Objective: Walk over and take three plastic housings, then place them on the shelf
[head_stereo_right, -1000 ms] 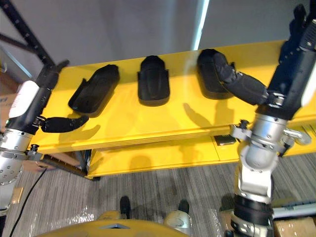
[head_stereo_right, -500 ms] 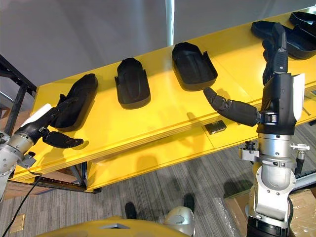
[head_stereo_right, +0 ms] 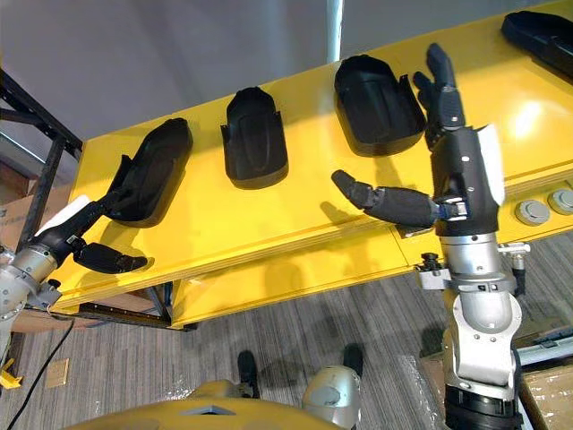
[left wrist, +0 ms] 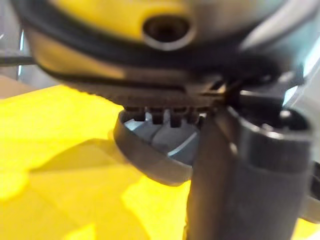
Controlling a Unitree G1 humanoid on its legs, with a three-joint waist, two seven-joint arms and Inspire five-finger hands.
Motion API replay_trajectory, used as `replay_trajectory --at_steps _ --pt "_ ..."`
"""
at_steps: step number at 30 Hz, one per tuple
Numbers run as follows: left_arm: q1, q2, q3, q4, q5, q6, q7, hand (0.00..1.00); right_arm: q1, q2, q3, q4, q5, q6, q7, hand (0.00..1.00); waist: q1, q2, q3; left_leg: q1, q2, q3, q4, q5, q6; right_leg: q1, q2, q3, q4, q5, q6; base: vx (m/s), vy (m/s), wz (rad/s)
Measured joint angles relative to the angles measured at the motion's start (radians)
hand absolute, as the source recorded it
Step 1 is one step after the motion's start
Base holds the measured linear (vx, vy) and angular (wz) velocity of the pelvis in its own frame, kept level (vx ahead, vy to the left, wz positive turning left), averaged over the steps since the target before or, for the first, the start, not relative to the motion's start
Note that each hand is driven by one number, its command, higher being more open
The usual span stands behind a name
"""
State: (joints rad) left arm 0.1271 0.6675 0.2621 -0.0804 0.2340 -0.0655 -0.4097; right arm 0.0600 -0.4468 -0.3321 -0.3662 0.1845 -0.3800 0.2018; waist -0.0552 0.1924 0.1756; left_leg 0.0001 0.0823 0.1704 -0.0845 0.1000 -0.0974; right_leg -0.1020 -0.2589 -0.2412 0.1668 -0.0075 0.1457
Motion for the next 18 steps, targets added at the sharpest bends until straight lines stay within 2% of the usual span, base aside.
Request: replay_trajectory --at_steps 3,6,9,10,18 --pt "-0.002 -0.003 0.0 0.005 0.001 -0.008 0.001 1.0 -0.034 0.0 0.033 0.0 0.021 0.001 0.014 1.0 0.002 0.0 0.008 -0.013 -0.009 -0.014 0.0 0.004 0.005 -0.021 -0.015 -0.006 0.036 -0.017 0.004 0.01 0.01 0.14" --pt "-0.016 -0.003 -0.002 0.005 0.005 -0.025 0.004 1.0 -0.072 0.0 0.073 0.0 0.027 0.002 0.02 1.0 0.004 0.004 0.041 -0.015 -0.018 -0.021 0.0 0.008 0.008 -0.033 -0.028 -0.007 0.068 -0.032 0.003 -0.01 0.003 0.09" --pt "-0.064 -0.003 -0.01 0.018 0.009 -0.025 0.005 1.0 -0.085 0.0 0.099 0.0 0.027 0.007 0.028 1.0 0.004 0.009 0.06 -0.027 -0.03 -0.033 0.0 0.014 0.013 -0.055 -0.045 -0.009 0.101 -0.046 0.007 -0.02 0.005 0.1" --pt "-0.087 -0.003 -0.014 0.03 0.009 -0.026 0.005 0.0 -0.091 0.0 0.106 0.0 0.027 0.014 0.028 1.0 0.003 0.01 0.069 -0.029 -0.033 -0.034 0.0 0.016 0.014 -0.059 -0.049 -0.009 0.107 -0.051 0.004 -0.02 0.006 0.05" --pt "-0.176 0.0 -0.052 0.092 0.006 -0.021 0.006 0.0 -0.114 0.0 0.112 0.001 0.027 0.044 0.032 1.0 -0.006 0.008 0.09 -0.038 -0.037 -0.019 0.0 0.017 0.016 -0.092 -0.053 0.014 0.13 -0.055 0.005 0.0 -0.001 -0.04"
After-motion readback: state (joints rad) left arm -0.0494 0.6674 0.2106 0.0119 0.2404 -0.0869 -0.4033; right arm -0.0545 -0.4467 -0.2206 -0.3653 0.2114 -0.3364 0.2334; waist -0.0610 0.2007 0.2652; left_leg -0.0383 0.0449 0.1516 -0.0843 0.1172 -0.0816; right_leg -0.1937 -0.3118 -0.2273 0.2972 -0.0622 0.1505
